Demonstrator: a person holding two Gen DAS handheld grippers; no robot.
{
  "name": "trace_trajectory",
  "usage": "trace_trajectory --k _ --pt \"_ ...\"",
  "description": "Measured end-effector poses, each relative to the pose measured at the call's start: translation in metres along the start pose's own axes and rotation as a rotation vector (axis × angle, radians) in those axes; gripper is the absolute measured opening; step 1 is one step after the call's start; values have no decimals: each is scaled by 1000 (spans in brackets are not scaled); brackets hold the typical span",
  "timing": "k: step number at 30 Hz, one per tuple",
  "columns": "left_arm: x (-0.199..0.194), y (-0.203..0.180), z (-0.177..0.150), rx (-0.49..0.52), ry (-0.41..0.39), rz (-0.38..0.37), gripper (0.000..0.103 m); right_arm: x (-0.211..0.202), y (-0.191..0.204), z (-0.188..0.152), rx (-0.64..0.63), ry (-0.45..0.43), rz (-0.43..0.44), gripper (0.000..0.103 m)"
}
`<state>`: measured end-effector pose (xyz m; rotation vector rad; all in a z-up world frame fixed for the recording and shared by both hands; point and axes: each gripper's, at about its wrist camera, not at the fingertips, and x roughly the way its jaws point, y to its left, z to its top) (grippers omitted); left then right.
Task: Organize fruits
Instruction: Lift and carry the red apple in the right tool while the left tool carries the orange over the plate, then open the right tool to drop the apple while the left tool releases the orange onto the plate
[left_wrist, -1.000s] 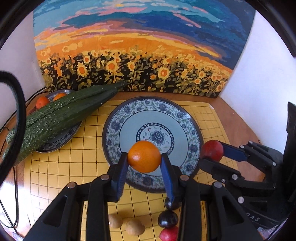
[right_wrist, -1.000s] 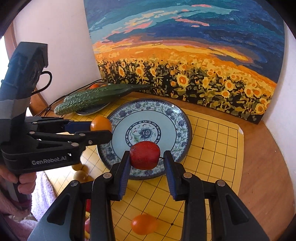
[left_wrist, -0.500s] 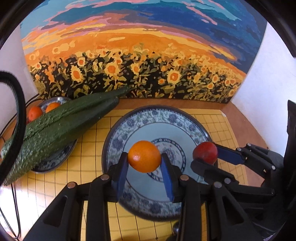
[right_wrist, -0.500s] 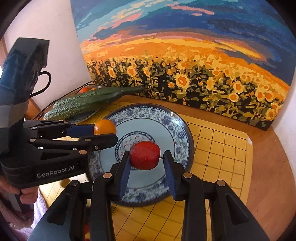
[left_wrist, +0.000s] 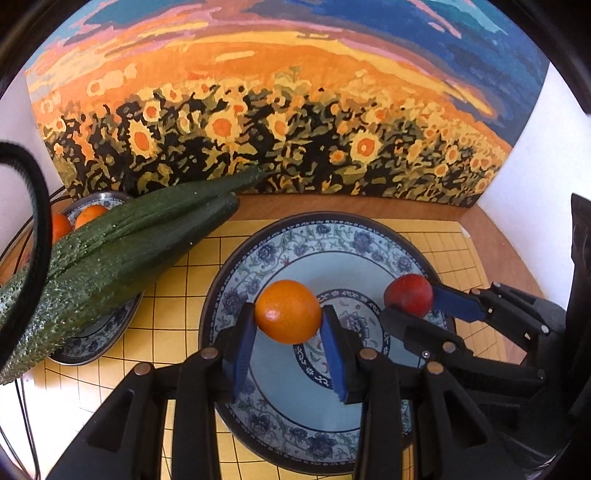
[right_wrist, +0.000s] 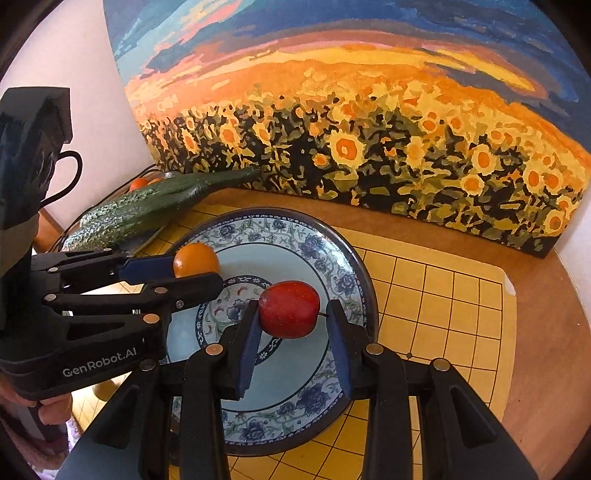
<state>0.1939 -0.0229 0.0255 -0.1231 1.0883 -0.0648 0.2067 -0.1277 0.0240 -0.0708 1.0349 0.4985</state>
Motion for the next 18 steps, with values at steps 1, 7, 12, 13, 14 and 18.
trace_trajectory --k 1,7,12,13,14,18 --pt "3 -1 1 1 3 0 37 2 1 1 2 3 -2 36" --pt "2 -1 2 3 8 1 37 5 1 1 1 14 -7 36" --pt "3 -2 0 5 6 10 38 6 1 1 18 27 -5 37" --pt "2 -2 -1 5 4 13 40 6 1 2 24 30 -2 37" --pt "1 -1 -1 5 0 14 42 6 1 1 28 30 0 37" --pt "-5 1 -2 4 -7 14 47 -2 -1 -1 34 15 -1 40"
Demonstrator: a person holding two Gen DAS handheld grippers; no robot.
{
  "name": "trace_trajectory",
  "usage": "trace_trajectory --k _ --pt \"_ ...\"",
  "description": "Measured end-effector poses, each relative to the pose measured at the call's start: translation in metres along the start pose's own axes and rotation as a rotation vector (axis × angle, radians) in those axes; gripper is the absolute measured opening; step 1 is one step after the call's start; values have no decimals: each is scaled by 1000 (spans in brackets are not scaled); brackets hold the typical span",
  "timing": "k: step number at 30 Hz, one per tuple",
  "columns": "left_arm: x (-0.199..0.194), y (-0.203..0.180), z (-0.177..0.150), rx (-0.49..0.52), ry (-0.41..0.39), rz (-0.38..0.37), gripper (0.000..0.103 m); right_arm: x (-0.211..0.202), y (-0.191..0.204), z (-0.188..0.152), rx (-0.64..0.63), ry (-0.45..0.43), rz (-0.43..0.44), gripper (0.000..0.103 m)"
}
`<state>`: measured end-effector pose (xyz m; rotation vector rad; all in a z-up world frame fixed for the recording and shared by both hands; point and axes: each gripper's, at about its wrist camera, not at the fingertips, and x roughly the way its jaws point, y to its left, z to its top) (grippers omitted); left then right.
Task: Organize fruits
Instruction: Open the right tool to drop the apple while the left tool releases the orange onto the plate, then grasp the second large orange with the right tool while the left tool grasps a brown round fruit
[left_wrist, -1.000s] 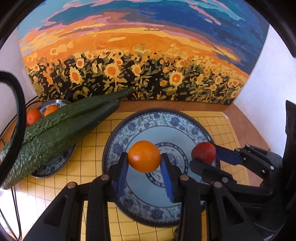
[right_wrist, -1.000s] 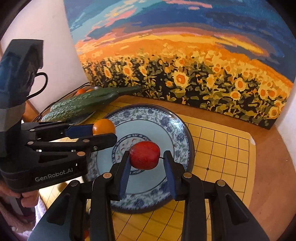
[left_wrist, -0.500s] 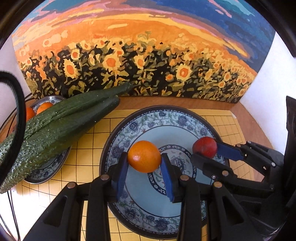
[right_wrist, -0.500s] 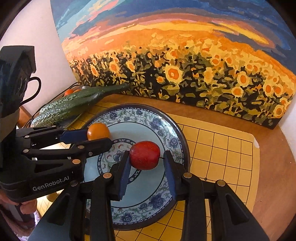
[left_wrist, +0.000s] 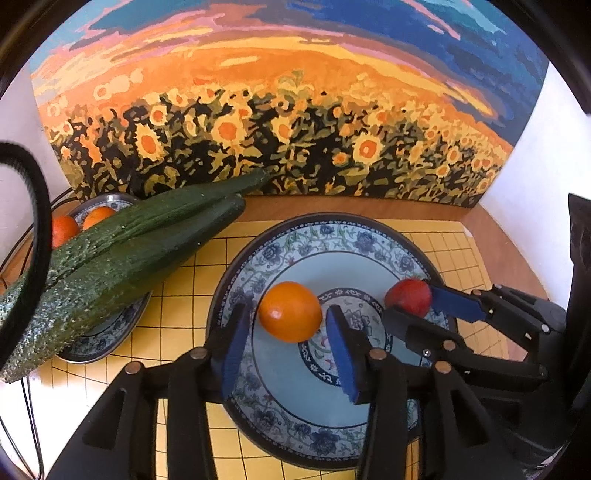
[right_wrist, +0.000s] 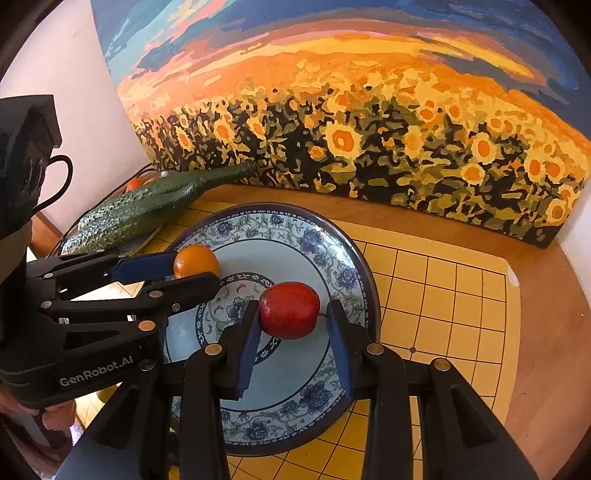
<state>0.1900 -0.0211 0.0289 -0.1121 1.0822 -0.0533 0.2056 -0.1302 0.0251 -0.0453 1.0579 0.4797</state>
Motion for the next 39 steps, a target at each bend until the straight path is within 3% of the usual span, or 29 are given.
trace_trajectory --k 6,39 --pt "-14 7 -3 -28 -7 -16 53 -15 -1 -2 8 -24 4 52" --pt "-94 39 -70 -116 -24 21 55 -91 24 -51 37 -23 12 53"
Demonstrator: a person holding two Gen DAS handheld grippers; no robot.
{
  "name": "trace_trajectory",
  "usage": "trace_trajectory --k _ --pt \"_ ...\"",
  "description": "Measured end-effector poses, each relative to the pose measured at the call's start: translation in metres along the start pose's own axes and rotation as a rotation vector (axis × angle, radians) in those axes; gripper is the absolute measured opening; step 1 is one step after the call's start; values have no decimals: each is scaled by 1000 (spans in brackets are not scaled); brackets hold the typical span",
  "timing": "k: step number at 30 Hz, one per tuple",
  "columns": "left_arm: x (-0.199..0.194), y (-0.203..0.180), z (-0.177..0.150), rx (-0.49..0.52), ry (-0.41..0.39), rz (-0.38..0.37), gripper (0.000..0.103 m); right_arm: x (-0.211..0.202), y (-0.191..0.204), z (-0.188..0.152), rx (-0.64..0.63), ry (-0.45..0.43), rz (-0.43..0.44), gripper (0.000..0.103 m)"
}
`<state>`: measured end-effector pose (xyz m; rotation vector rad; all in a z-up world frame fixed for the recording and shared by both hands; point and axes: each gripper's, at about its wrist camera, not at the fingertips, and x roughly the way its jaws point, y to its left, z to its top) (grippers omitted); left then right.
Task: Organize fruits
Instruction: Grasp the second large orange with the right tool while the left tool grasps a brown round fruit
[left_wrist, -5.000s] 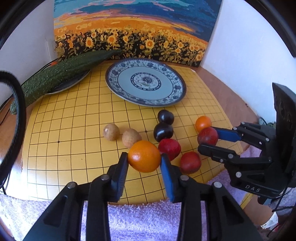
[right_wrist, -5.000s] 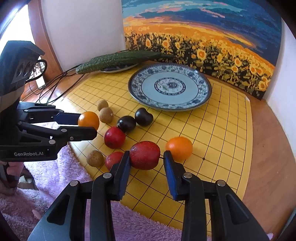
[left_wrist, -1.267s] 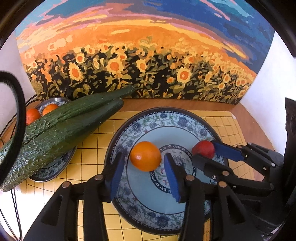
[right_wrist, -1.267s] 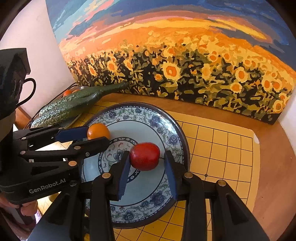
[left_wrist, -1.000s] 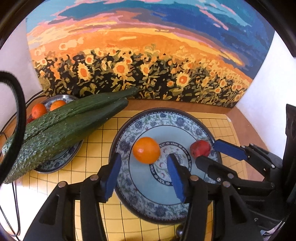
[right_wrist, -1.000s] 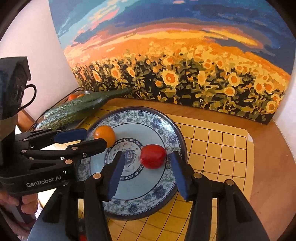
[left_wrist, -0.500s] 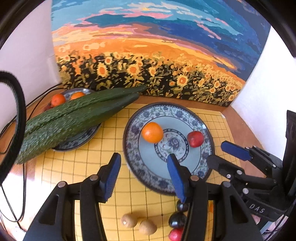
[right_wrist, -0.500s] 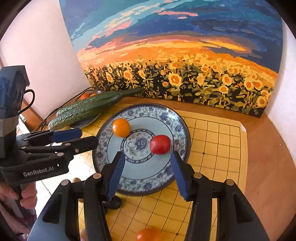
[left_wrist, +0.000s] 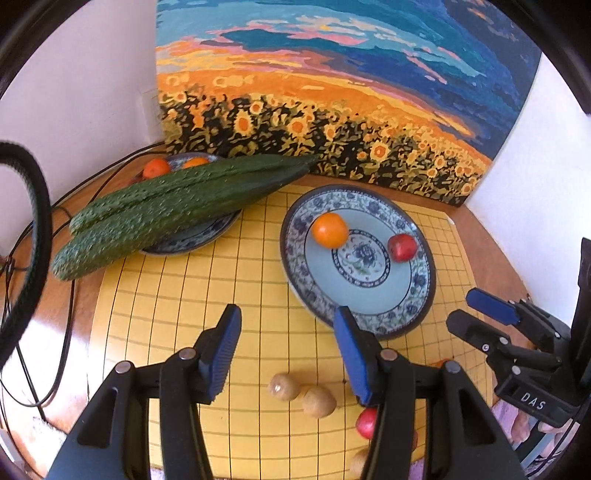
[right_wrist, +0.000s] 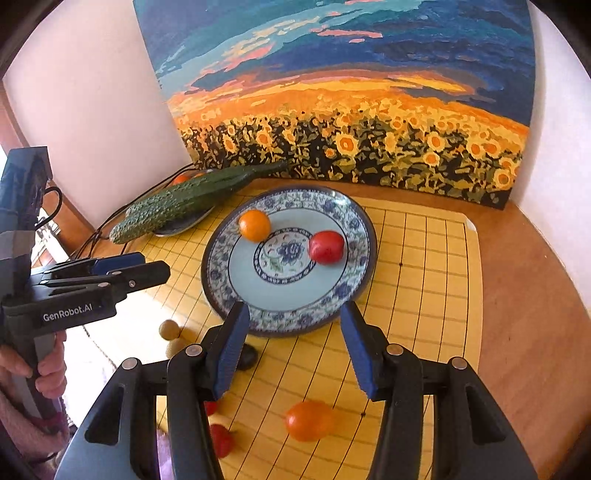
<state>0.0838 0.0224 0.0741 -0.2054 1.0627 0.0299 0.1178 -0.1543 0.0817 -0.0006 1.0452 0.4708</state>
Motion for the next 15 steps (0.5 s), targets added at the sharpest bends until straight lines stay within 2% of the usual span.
trace_trajectory --k 15 --pt "10 8 -24 -30 68 8 55 -4 1 -36 18 39 -63 53"
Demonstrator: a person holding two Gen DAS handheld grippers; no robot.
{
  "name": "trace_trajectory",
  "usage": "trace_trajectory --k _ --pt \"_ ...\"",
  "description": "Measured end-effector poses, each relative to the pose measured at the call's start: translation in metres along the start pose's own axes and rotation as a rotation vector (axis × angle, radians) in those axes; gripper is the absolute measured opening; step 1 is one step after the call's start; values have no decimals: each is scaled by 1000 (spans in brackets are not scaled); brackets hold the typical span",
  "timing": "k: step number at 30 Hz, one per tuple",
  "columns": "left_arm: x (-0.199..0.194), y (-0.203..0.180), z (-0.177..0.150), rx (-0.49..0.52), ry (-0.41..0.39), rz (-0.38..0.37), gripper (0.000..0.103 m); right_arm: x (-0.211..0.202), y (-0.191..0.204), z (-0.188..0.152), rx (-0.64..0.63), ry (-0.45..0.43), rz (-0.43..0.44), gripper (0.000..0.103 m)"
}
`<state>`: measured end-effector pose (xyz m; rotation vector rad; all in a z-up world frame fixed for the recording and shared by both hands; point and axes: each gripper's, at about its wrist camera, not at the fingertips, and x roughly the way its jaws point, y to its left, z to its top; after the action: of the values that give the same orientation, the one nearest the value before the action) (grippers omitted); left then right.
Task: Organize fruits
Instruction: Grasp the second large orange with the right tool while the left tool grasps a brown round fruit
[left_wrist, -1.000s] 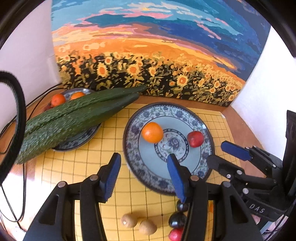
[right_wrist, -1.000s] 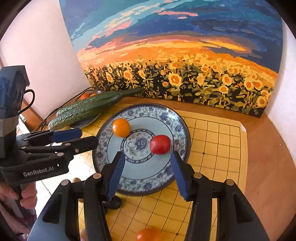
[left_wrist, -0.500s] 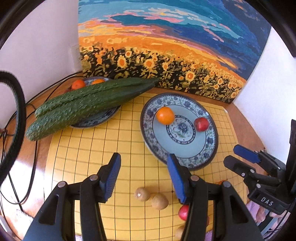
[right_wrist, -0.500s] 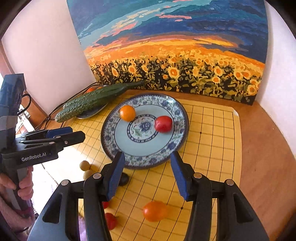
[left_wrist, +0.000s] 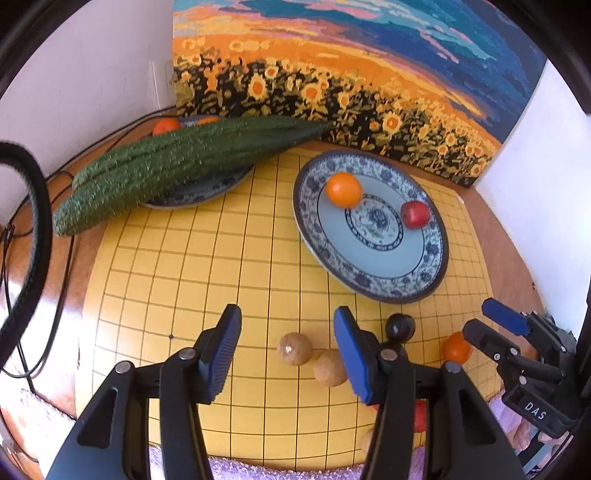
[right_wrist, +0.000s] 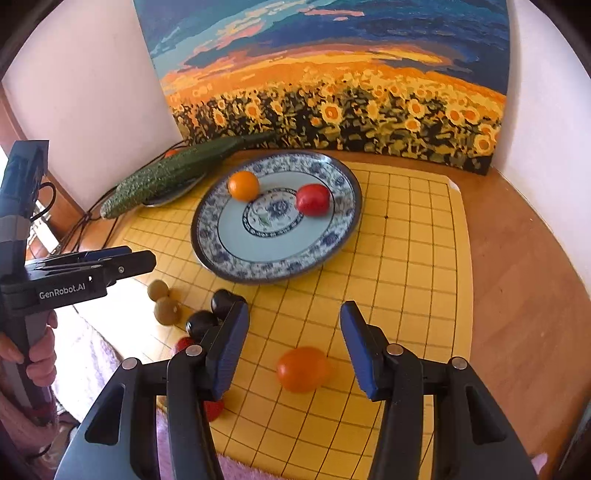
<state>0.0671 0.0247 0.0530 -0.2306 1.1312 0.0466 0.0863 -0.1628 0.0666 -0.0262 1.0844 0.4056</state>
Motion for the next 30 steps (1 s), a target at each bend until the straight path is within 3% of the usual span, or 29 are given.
trace_trajectory --k 15,24,30 --pt "10 6 -12 -18 48 -16 54 11 -4 -24 36 47 -3 53" --pt "14 2 -7 3 59 -79 44 18 -2 -33 63 84 -22 53" --pt "19 7 -14 -32 110 -125 43 16 -1 -33 68 82 -28 53"
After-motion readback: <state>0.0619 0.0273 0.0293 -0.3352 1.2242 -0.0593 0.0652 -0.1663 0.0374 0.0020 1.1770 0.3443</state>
